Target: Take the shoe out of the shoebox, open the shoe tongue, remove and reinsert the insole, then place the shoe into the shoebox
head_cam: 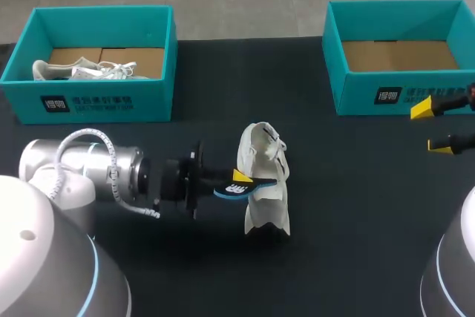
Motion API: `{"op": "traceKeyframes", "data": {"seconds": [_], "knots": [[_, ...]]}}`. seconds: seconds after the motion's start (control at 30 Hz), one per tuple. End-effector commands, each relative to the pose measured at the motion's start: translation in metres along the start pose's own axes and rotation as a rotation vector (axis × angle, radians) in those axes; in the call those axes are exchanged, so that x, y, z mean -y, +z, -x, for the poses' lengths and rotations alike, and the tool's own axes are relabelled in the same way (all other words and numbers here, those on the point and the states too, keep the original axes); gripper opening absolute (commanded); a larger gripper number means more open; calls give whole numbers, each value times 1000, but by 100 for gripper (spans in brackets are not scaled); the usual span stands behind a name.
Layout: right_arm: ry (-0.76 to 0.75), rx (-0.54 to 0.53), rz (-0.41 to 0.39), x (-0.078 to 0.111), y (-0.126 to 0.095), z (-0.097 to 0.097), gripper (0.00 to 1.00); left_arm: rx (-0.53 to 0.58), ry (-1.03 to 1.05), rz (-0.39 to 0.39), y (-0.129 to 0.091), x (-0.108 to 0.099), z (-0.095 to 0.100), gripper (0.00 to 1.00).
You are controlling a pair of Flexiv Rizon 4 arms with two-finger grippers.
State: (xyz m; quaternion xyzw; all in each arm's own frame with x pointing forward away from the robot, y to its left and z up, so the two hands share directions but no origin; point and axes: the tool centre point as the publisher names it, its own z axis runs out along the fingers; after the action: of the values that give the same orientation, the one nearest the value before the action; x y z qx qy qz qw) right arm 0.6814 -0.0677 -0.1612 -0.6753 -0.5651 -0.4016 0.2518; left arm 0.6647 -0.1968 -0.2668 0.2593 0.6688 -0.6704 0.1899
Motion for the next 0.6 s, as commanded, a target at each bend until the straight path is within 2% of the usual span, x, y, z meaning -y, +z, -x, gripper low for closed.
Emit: {"op": "traceKeyframes", "data": {"seconds": [0.03,0.27,0.5,0.6], "knots": [[1,3,2,2,0,0,100,8,-1,-9,7,-10,-2,0],[1,3,2,2,0,0,100,17,-9,-3,11,-14,-4,0],[1,3,2,2,0,0,100,34,18,-10,11,1,0,0],[1,3,2,2,0,0,100,36,21,-16,13,1,1,0]]}}
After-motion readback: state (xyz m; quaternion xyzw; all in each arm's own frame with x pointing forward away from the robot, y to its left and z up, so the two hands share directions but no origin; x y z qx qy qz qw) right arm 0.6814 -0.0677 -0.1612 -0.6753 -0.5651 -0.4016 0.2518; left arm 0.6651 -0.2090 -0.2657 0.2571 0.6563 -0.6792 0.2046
